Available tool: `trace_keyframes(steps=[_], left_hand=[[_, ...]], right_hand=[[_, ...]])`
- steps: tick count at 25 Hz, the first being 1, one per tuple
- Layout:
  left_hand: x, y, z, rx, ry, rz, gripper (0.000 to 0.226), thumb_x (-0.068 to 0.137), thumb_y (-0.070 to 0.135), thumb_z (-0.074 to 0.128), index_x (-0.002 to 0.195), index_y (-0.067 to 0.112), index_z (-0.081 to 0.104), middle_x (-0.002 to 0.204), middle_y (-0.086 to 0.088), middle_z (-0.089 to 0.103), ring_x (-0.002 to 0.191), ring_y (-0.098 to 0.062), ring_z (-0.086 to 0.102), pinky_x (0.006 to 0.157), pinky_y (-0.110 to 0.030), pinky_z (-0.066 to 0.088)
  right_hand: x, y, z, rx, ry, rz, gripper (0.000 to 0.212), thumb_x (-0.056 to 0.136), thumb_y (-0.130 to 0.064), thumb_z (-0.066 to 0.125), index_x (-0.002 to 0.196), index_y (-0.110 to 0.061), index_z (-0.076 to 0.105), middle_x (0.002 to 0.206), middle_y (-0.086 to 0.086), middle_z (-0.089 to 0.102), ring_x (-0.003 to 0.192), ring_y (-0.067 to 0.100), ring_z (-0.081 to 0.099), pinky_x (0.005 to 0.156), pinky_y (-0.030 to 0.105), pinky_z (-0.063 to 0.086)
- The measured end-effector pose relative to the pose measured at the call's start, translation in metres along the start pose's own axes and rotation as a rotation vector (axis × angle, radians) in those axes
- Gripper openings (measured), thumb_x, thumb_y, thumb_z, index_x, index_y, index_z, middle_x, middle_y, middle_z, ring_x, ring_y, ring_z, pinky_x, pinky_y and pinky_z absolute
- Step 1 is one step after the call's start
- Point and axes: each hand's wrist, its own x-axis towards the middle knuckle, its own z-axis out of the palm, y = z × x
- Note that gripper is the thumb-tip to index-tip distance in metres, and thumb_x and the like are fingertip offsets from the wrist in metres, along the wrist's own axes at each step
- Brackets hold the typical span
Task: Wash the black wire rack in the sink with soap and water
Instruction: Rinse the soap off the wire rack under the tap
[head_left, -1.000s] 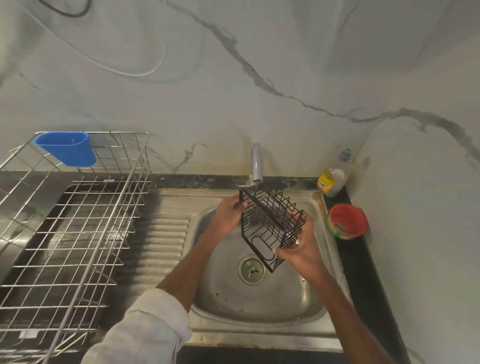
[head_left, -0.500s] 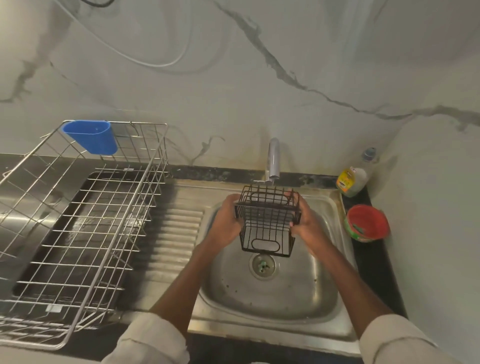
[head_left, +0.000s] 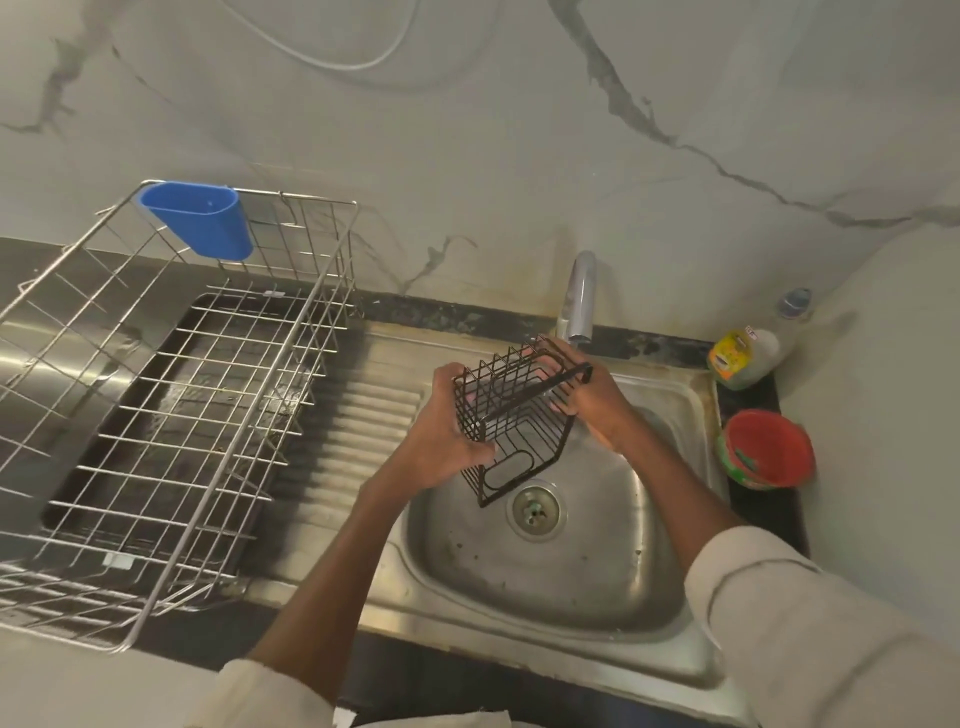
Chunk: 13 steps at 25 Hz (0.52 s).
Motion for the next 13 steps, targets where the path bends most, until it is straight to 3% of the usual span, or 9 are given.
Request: trace_keyframes(steps=[3,6,10,13], left_hand=[[-0.008,-0.007,0.000,0.022,0.107,0.003,0.106,0.059,0.025,0.093,0.138,0.042,0.025,0.126,-0.010,0.059,0.111,-0.033,0.068,0.089,-0.053,0.063],[-0.013,-0.008,0.004,0.052,0.185,0.037,0.104,0.066,0.014,0.095,0.142,0.024,0.025,0.121,-0.007,0.055,0.111,-0.025,0.064,0.089,-0.039,0.061],[-0.017,-0.008,0.010,0.067,0.240,0.051,0.107,0.065,0.019,0.099,0.144,0.021,0.027,0.122,-0.002,0.053,0.110,-0.014,0.061,0.093,-0.034,0.059],[-0.018,-0.006,0.016,0.065,0.249,0.060,0.108,0.061,0.031,0.097,0.143,0.030,0.027,0.125,0.001,0.056,0.114,-0.013,0.062,0.097,-0.038,0.059]], right_hand=[[0.015,-0.004,0.007,-0.091,-0.051,-0.026,0.081,0.086,0.027,0.050,0.134,-0.036,0.066,0.139,-0.004,0.066,0.132,0.015,0.057,0.100,0.039,0.057],[0.019,-0.013,0.011,-0.222,-0.023,-0.079,0.081,0.079,0.027,0.062,0.125,-0.039,0.069,0.130,-0.004,0.068,0.121,0.013,0.061,0.078,0.018,0.059],[0.016,-0.018,0.010,-0.207,-0.033,-0.123,0.068,0.081,0.020,0.071,0.117,-0.038,0.070,0.113,-0.014,0.074,0.113,0.004,0.067,0.086,0.022,0.060],[0.009,-0.019,-0.003,-0.204,-0.016,-0.151,0.056,0.082,0.016,0.073,0.127,-0.017,0.070,0.110,-0.014,0.076,0.108,0.003,0.071,0.087,0.026,0.061]])
